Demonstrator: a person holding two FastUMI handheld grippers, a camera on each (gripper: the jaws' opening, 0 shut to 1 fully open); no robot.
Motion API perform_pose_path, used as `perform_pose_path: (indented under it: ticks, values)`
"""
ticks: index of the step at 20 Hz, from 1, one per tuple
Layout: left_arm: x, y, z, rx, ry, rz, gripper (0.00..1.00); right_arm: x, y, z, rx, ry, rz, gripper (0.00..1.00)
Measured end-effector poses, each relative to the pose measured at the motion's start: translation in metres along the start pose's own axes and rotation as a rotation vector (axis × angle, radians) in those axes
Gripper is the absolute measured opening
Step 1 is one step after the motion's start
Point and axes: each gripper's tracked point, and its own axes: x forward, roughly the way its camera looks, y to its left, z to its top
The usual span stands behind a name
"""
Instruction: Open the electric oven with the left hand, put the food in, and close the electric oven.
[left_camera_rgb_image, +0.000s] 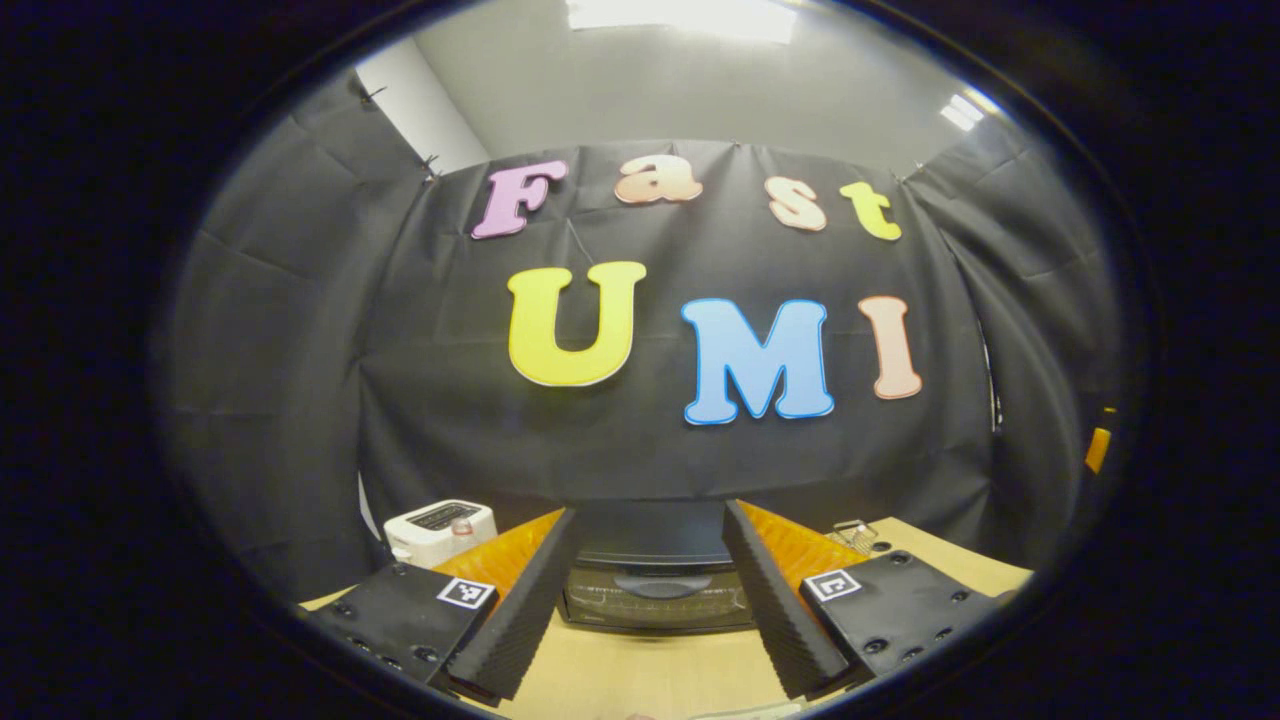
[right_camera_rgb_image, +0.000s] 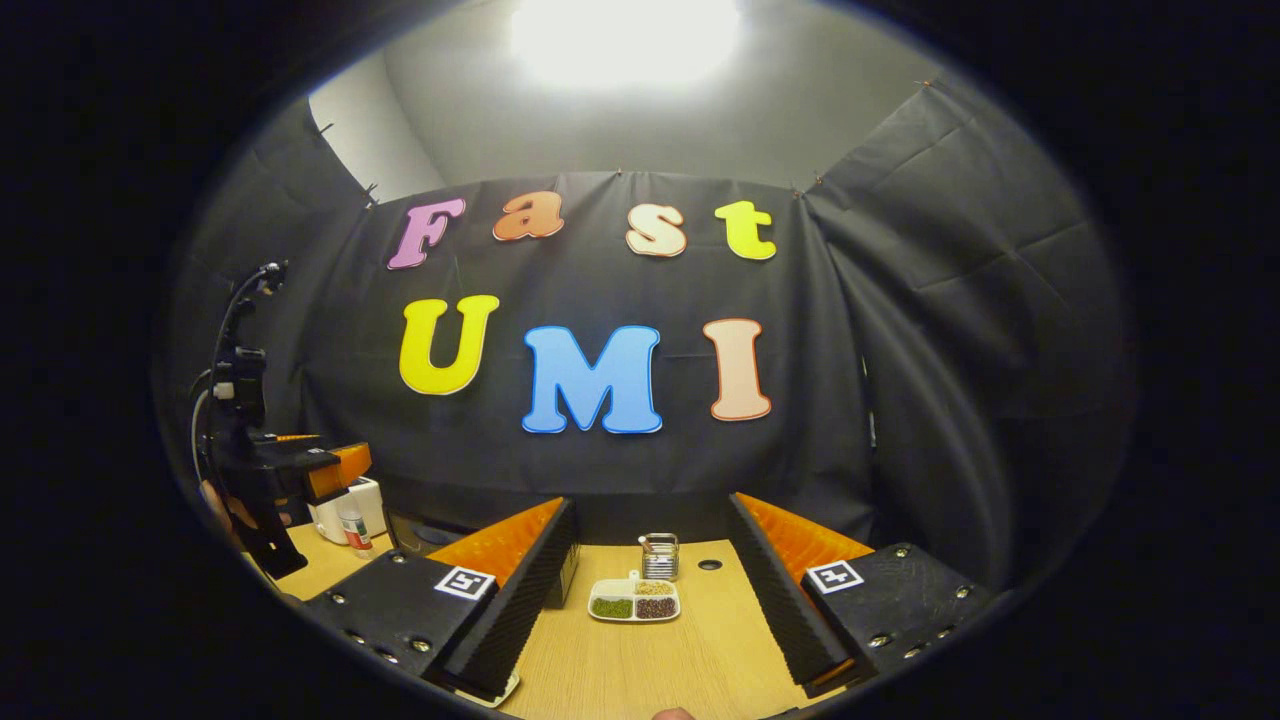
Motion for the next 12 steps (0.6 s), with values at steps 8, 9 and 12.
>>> perform_pose_path:
  ticks: [8, 9, 12]
  values:
    - [0.094, -0.002, -0.071, 0.022, 0.091, -0.1, 0.97, 0.024, 0.012, -0.009, -0.075, 0.056, -0.127, 0.98]
    - [0.104, -0.003, -0.081, 0.026, 0.105, -0.106, 0.97, 0.025, 0.014, -0.011, -0.081, 0.064, -0.138, 0.98]
    - [0.129, -0.007, -0.111, 0.035, 0.146, -0.126, 1.0, 0.027, 0.02, -0.015, -0.088, 0.094, -0.166, 0.98]
